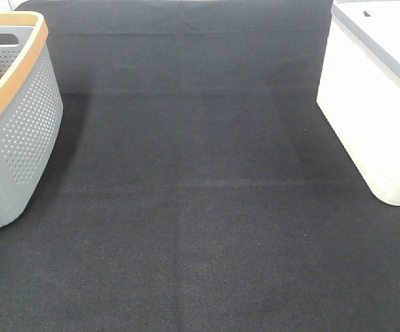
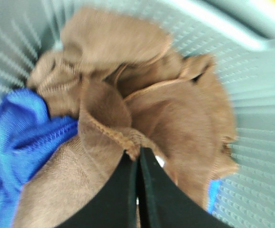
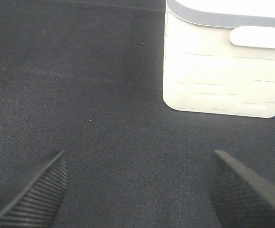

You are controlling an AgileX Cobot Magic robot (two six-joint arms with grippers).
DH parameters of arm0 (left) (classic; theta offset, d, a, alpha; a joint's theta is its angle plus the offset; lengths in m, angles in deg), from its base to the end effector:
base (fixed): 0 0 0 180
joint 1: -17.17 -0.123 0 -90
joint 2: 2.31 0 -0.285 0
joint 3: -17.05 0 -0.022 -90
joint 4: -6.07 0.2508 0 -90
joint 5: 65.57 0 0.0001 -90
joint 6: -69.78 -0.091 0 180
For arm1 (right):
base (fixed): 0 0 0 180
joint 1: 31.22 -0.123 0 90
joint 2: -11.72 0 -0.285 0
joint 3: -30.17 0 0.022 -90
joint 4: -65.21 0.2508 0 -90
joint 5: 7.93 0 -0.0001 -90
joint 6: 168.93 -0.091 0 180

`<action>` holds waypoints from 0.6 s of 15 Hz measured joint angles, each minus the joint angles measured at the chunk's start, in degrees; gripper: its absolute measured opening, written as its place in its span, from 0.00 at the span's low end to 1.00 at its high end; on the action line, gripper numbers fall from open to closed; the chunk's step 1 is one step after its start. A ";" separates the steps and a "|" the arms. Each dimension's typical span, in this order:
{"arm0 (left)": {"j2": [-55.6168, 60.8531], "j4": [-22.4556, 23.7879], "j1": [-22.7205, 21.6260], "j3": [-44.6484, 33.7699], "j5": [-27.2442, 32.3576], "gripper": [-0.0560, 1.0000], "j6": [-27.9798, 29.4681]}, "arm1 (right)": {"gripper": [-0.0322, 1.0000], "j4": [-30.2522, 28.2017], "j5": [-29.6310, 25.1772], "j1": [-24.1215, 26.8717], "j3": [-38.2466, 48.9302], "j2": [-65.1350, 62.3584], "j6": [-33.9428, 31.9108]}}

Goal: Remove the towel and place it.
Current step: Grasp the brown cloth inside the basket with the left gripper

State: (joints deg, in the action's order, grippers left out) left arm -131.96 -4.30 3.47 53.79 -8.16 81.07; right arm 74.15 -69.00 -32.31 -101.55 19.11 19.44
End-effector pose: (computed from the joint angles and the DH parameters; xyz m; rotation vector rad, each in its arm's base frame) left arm 0.4681 0.0999 0.2738 -0.6381 2.5339 -0.2189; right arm -0.0075 0.0122 0.2790 -0.1761 2.0217 0.1064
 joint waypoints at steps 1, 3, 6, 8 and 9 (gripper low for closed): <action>1.66 0.06 0.00 0.00 0.06 0.05 -0.97 | 0.77 0.00 0.00 0.00 0.00 0.00 0.00; 4.87 0.06 0.00 0.00 0.11 0.05 -2.58 | 0.77 0.00 0.00 0.00 0.00 0.00 0.00; 11.80 -1.49 0.00 0.00 0.40 0.05 -7.45 | 0.77 0.00 0.00 0.00 0.00 0.00 0.00; 16.39 -3.04 0.00 0.00 0.52 0.05 -9.85 | 0.77 0.00 0.00 0.00 0.00 0.00 0.00; 18.85 -4.35 0.00 0.00 0.52 0.05 -10.89 | 0.77 0.00 0.00 0.00 0.00 0.00 0.00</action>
State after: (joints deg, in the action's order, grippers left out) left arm -113.11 -8.65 3.47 53.79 -7.64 70.18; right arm 74.15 -69.00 -32.31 -101.55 19.11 19.44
